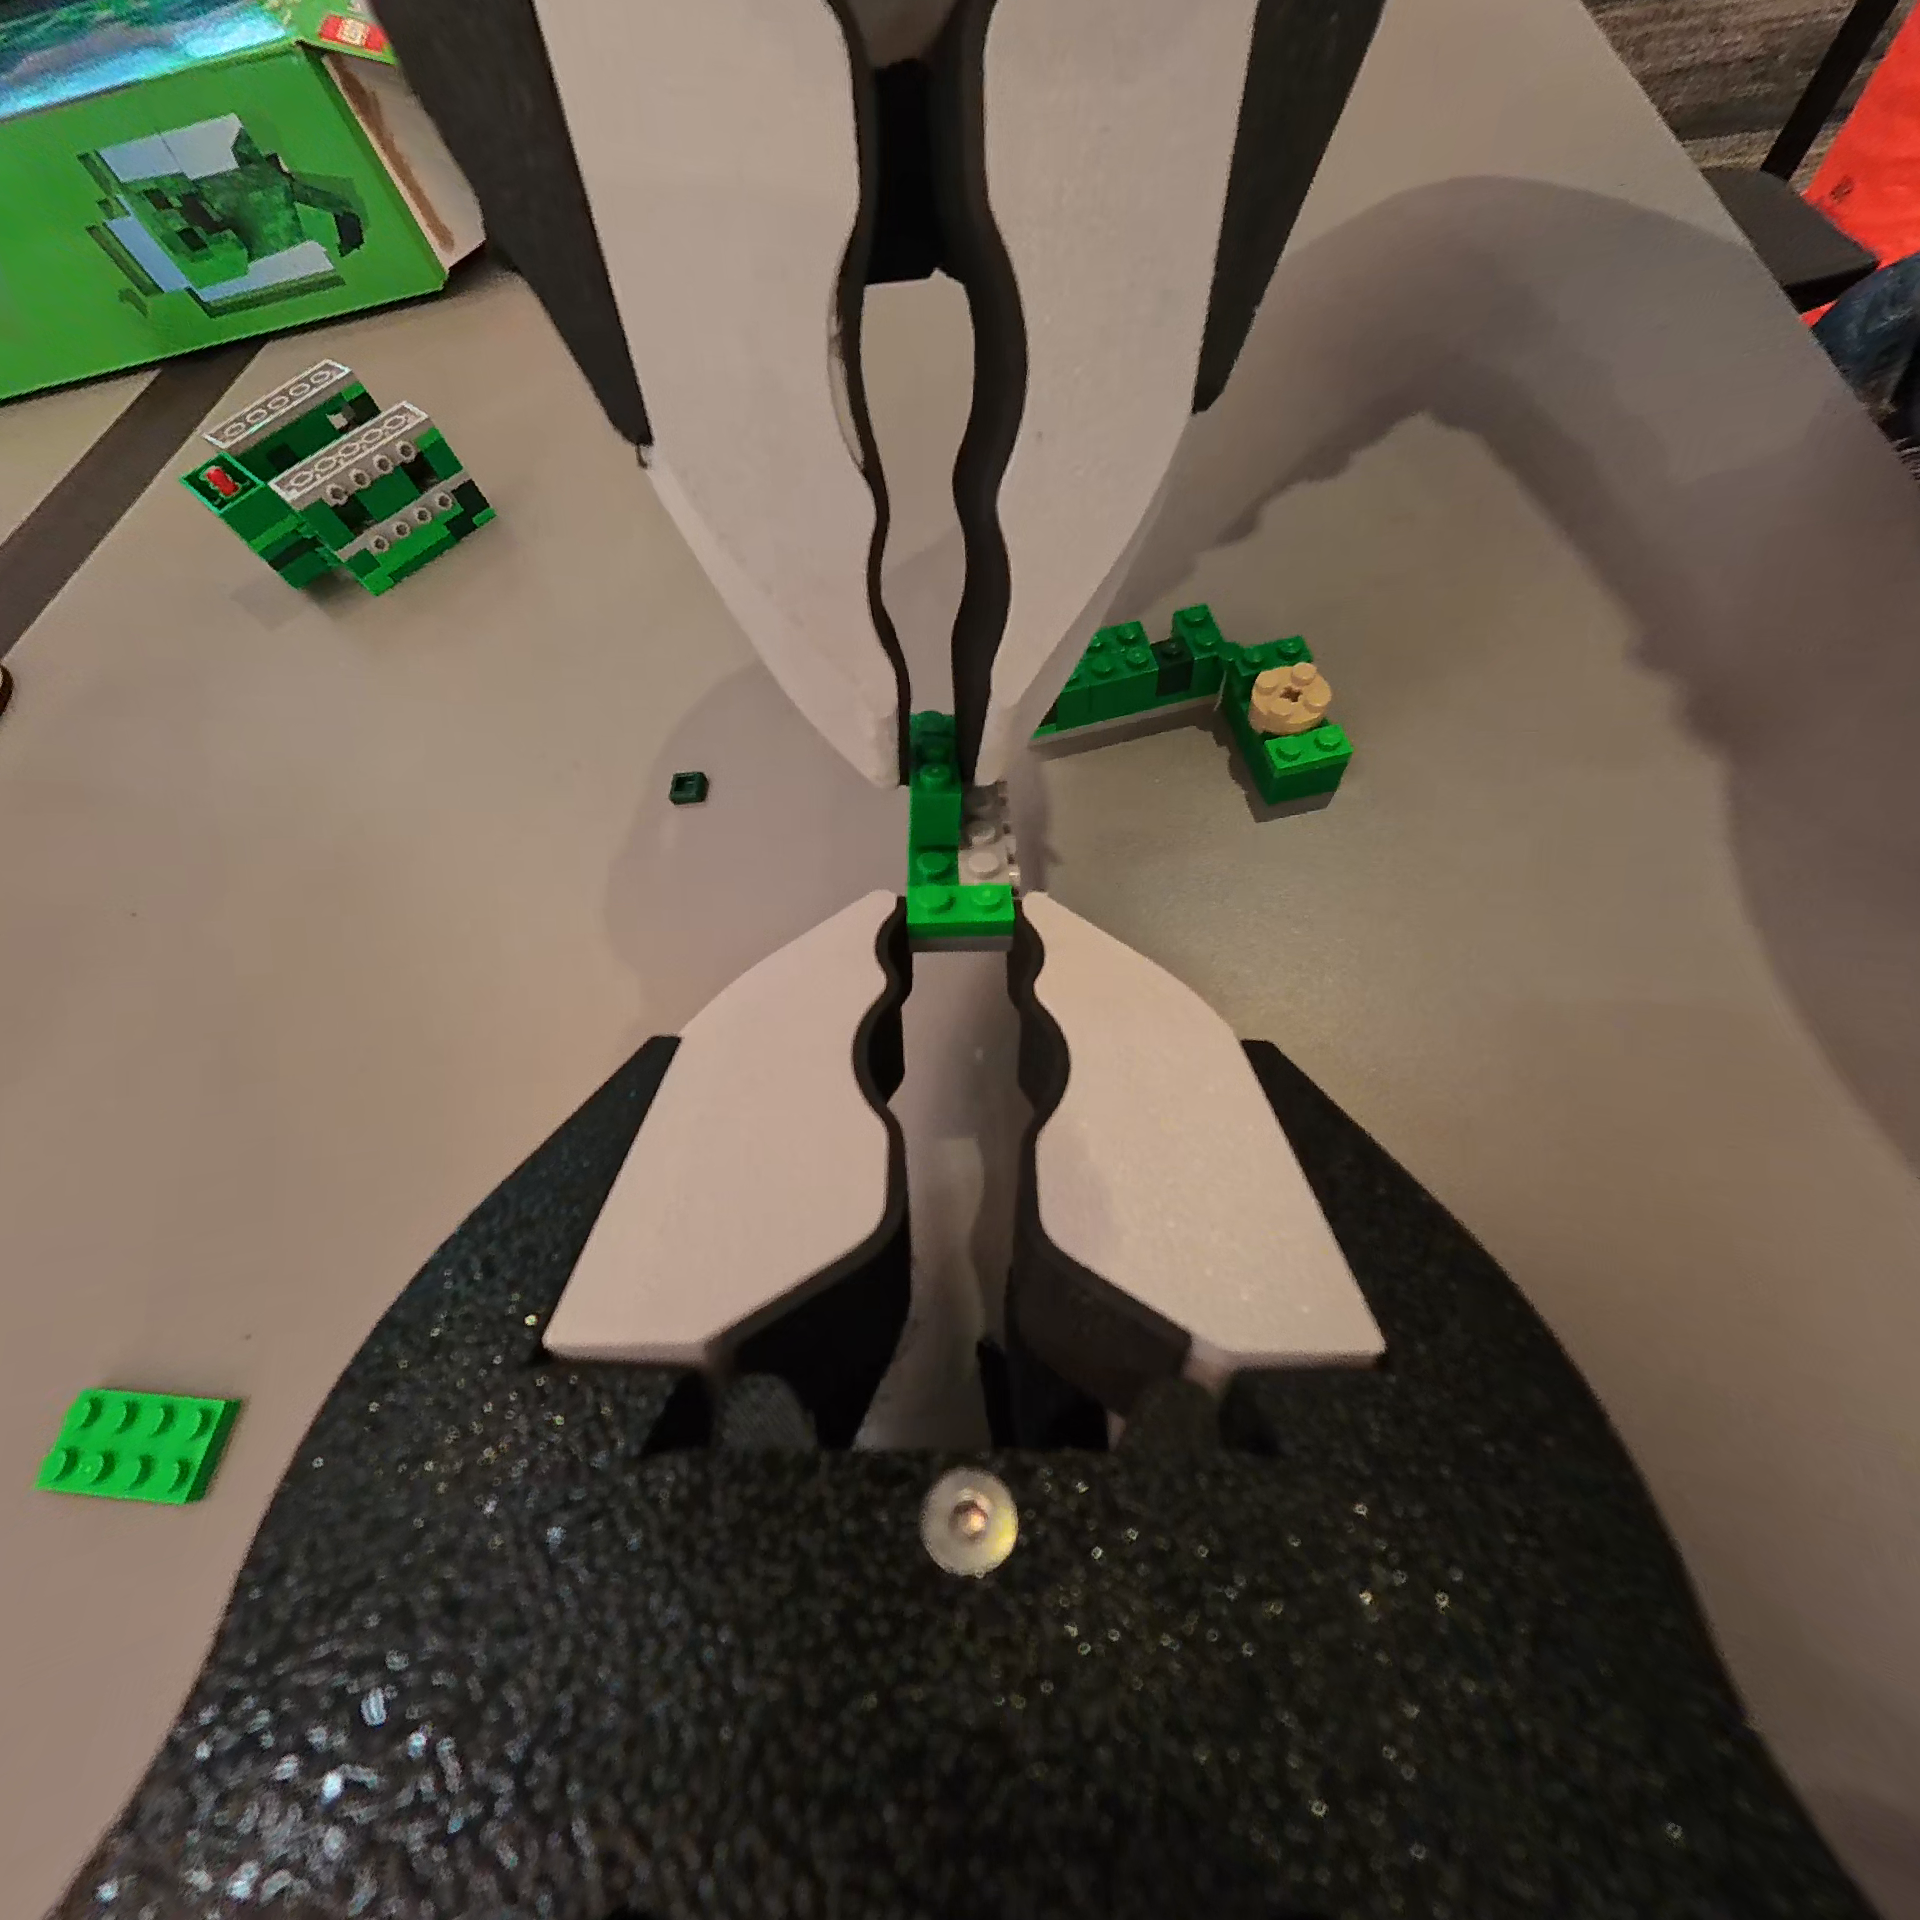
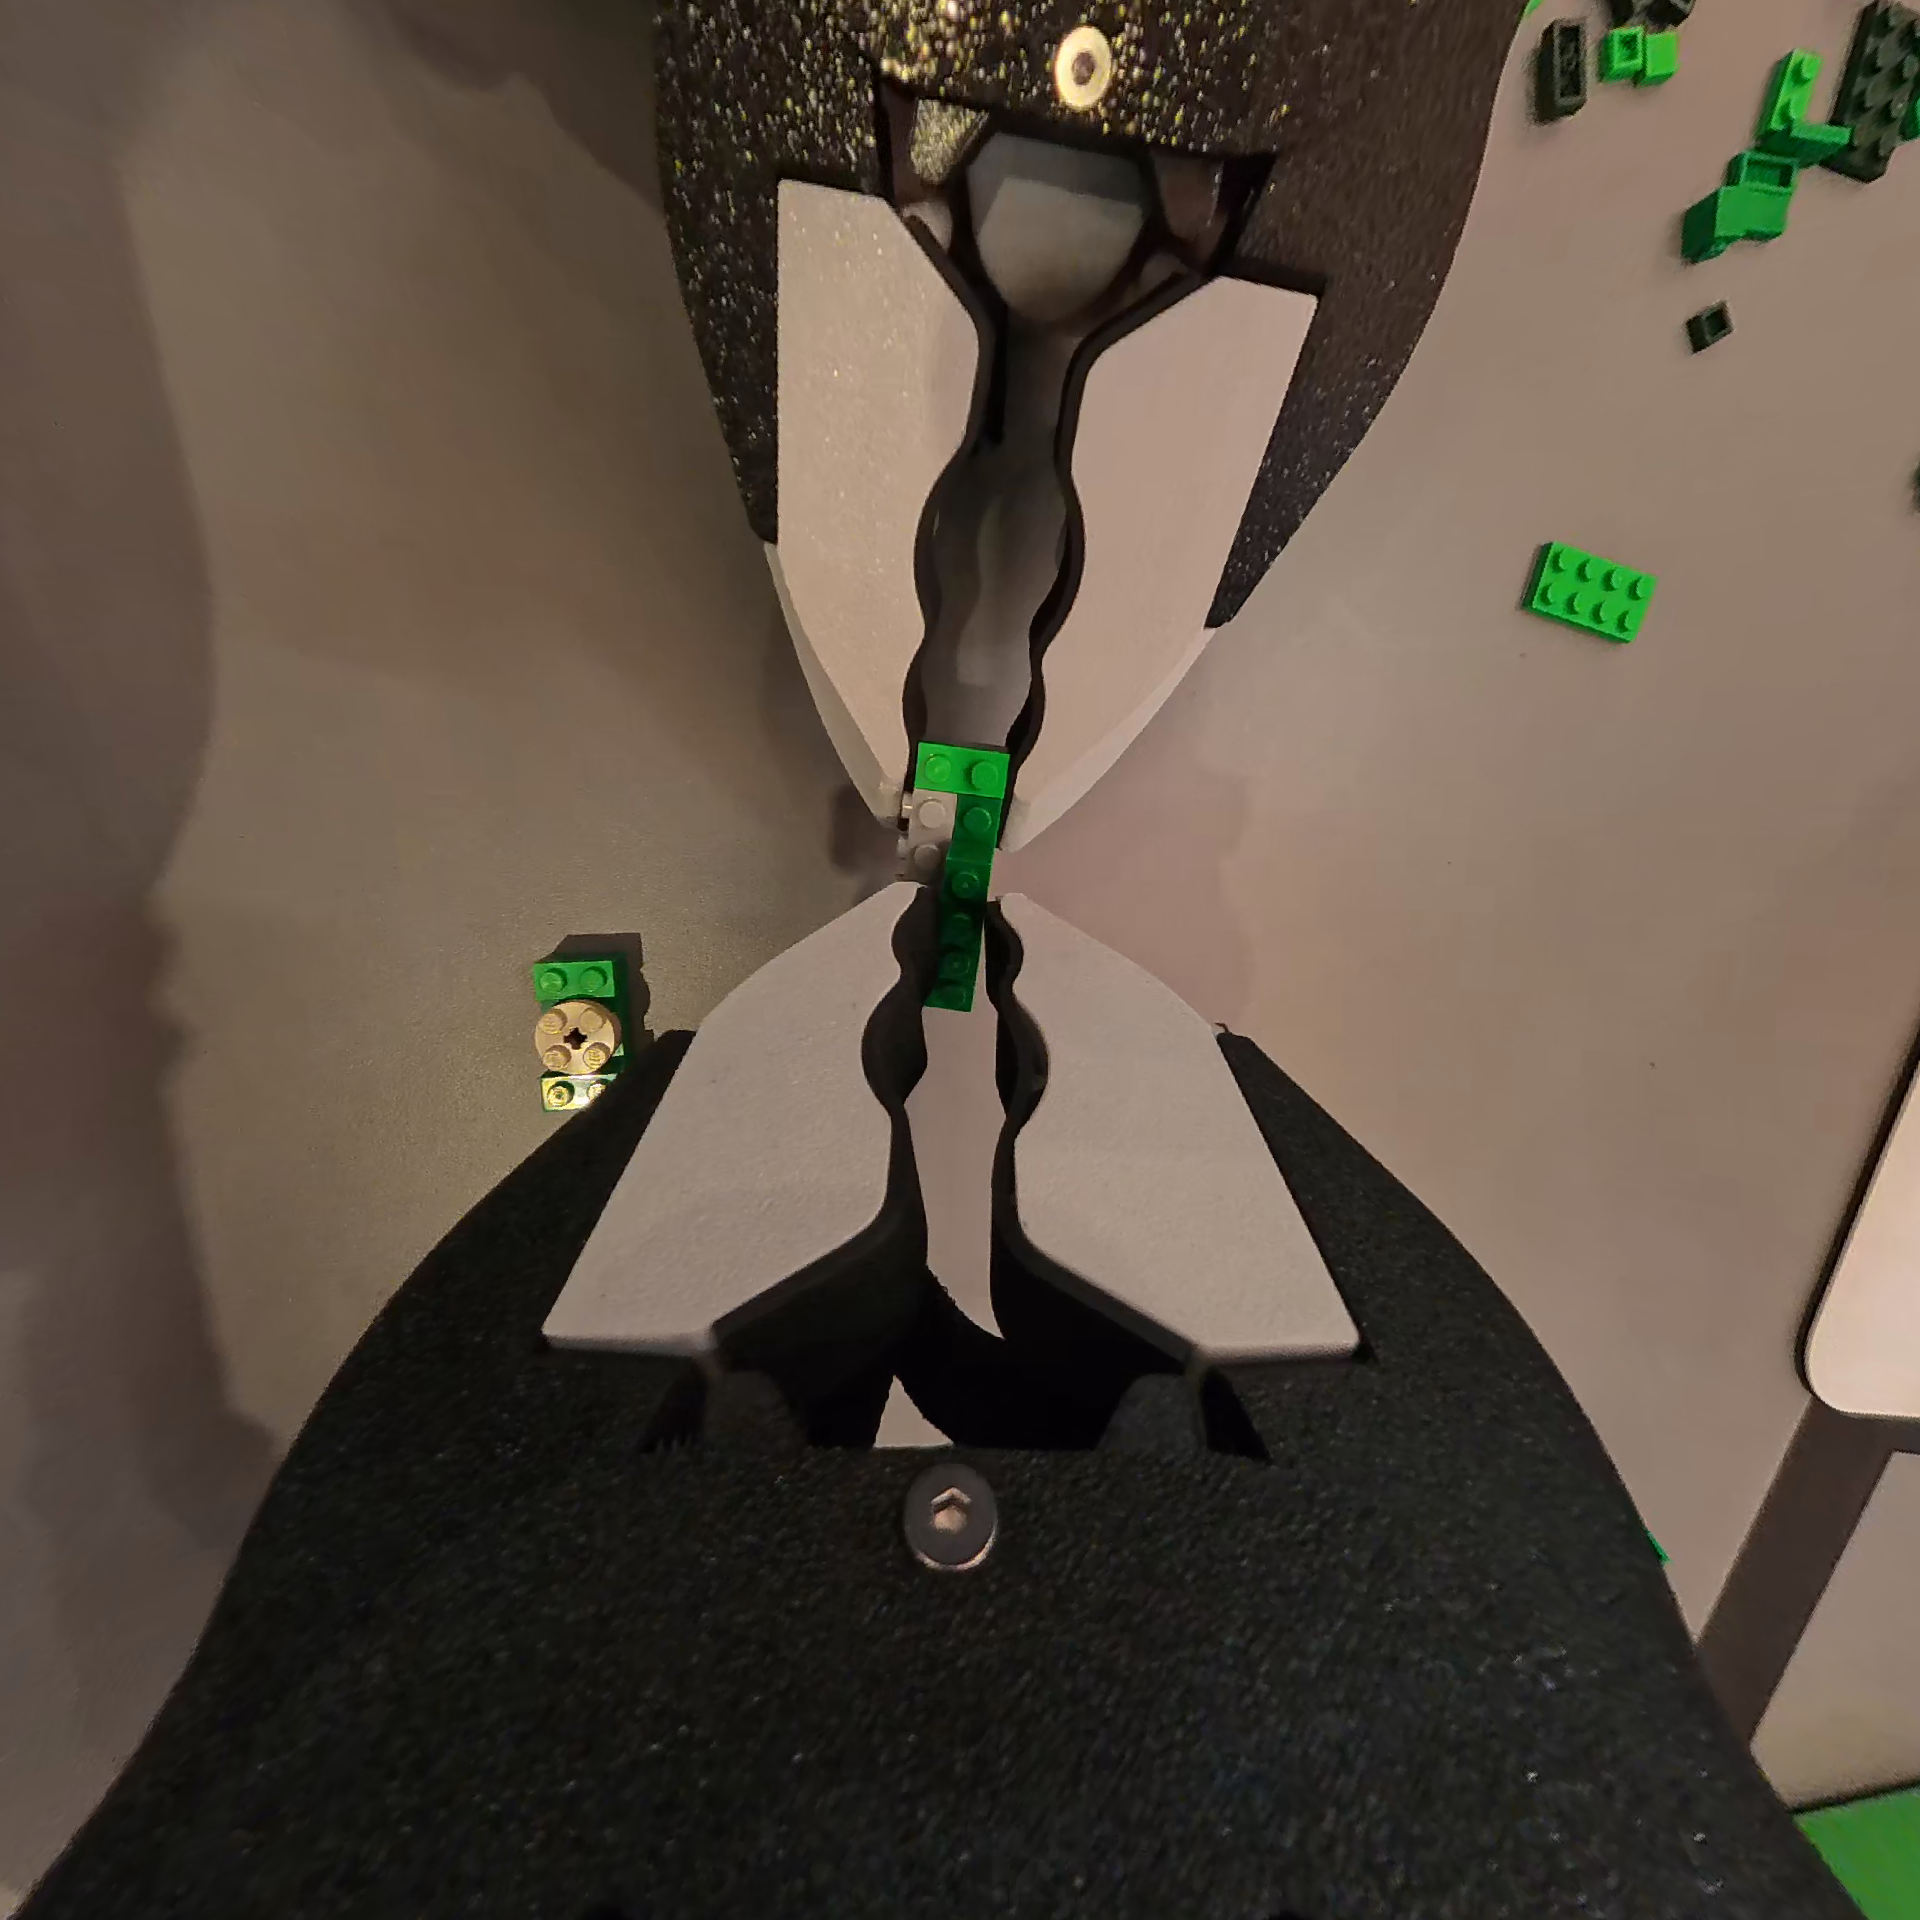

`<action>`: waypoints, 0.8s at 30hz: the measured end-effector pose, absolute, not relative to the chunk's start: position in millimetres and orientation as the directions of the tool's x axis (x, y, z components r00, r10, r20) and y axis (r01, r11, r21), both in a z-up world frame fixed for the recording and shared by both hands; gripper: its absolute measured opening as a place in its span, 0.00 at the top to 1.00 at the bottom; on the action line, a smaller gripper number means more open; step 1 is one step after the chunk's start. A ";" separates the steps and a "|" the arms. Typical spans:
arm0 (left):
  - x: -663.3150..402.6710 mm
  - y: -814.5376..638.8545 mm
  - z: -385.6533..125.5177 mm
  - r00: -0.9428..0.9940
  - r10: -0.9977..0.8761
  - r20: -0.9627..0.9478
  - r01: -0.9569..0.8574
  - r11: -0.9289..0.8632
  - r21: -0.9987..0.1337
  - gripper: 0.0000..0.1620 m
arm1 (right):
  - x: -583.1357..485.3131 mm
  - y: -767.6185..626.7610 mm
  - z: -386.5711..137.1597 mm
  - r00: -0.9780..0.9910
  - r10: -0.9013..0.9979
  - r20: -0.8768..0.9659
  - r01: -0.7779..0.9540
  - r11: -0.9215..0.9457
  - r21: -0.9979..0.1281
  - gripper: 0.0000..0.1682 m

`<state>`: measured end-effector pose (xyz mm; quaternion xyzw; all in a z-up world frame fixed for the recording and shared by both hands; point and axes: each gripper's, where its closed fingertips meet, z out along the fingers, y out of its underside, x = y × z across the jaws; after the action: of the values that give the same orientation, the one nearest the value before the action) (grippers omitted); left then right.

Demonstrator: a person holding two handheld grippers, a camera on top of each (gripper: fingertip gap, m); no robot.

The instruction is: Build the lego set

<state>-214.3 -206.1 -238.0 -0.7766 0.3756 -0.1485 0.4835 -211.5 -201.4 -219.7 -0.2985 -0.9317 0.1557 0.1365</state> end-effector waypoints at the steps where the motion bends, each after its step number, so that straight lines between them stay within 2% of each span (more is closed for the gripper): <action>1: -214.4 -206.1 -237.8 0.674 -0.727 -0.131 -0.438 -0.251 -0.863 0.90 | -211.5 -201.4 -219.6 -0.784 0.598 0.165 0.513 0.774 -0.370 0.95; 8: -215.0 -205.8 -235.9 0.679 -0.724 -0.126 -0.426 -0.248 -0.870 0.90 | -210.3 -202.9 -221.3 -0.773 0.618 0.143 0.539 0.758 -0.367 0.92; 24: -214.1 -206.5 -237.4 0.671 -0.730 -0.129 -0.437 -0.249 -0.865 0.90 | -210.9 -199.9 -219.0 -0.765 0.630 0.133 0.548 0.745 -0.381 0.93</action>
<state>-214.1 -206.5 -237.4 -0.7755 0.3761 -0.1515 0.4840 -210.9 -199.9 -219.0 -0.3183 -0.9253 0.1621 0.1276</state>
